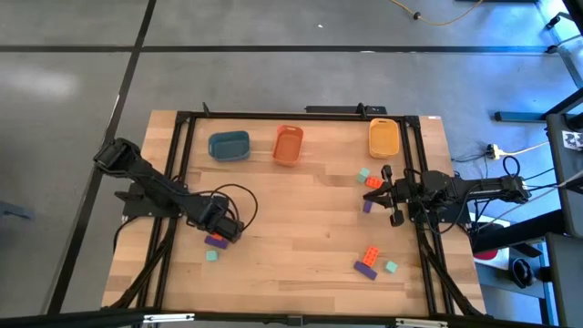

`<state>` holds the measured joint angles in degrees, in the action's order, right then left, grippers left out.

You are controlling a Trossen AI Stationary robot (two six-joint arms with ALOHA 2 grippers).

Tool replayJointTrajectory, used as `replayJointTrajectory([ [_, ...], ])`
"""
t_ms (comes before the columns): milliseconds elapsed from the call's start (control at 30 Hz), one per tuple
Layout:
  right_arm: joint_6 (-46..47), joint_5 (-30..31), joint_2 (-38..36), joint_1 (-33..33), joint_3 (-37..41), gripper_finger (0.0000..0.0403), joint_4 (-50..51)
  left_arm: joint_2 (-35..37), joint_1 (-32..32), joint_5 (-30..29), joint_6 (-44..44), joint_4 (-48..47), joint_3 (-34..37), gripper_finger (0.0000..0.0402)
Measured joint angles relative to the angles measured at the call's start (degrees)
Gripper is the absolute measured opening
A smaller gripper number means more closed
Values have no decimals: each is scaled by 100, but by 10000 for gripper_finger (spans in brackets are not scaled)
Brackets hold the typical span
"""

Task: Sort & place blocks by color
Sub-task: Put the bottom left orange gamepiece into the blue bin

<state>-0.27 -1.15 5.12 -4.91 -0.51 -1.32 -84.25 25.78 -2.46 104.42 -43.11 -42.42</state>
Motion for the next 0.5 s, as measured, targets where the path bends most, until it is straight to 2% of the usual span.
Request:
replayJointTrajectory([
  [400, 0, 0, -1, 0, 0, 26, 0, 0, 0, 50, -304, -4, 40, 221],
  [500, 0, 1, 1, 0, 0, 26, 0, 0, 0, 48, -307, -4, 40, 209],
])
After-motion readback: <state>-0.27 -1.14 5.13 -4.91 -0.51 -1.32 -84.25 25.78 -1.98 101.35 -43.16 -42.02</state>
